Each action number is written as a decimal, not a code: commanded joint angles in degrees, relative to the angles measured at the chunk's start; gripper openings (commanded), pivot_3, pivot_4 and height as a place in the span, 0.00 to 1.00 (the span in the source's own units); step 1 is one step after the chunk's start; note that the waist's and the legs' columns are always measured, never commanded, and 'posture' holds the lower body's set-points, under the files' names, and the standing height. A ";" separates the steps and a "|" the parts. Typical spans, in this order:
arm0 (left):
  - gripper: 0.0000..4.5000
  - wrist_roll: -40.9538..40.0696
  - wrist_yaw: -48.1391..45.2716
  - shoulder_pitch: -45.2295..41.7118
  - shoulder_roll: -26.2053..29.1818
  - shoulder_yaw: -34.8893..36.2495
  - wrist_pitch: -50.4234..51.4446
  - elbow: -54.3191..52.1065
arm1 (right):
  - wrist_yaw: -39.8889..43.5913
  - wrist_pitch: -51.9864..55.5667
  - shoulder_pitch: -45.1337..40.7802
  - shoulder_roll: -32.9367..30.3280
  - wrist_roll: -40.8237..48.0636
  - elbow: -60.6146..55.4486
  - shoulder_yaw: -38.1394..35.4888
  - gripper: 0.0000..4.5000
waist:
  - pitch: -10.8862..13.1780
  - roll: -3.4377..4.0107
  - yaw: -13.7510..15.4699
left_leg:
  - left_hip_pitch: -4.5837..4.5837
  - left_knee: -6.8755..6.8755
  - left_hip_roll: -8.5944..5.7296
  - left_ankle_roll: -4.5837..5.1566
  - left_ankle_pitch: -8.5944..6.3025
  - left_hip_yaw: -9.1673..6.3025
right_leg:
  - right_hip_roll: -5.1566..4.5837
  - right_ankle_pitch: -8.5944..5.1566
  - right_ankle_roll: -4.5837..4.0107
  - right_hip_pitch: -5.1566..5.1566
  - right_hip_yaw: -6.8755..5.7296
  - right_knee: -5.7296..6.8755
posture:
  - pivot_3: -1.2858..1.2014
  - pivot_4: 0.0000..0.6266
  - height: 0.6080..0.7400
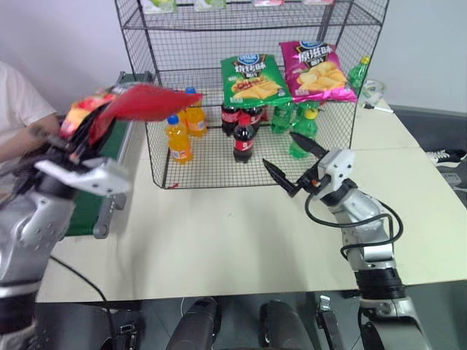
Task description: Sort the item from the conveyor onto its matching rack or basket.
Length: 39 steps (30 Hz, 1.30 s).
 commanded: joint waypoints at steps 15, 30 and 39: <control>0.01 17.36 22.13 -41.36 -12.42 -24.12 -3.10 61.89 | -4.10 -0.28 -0.12 0.22 -1.54 -4.82 1.48 1.00 | 0.01 -0.05 -0.35 | -0.01 0.08 -0.09 -0.01 0.03 -0.01 | 0.00 -0.02 0.11 -0.06 0.03 0.23 | 0.52 0.24 1.00; 0.13 15.08 22.30 -55.41 -17.46 -29.84 2.06 83.20 | -4.90 1.02 0.11 0.10 -1.93 -6.14 2.30 1.00 | 0.03 -0.09 -0.36 | -0.15 0.17 -0.13 -0.01 0.05 0.00 | -0.02 -0.06 0.18 -0.19 0.03 0.35 | 0.52 0.24 1.00; 0.98 11.57 18.85 -52.53 -15.14 -30.07 -1.20 78.95 | -4.81 1.89 0.56 0.15 -1.80 -6.92 2.88 1.00 | 0.02 -0.11 -0.09 | -0.15 0.24 -0.14 -0.01 0.05 -0.02 | -0.03 -0.06 0.18 -0.12 0.02 0.36 | 0.52 0.24 1.00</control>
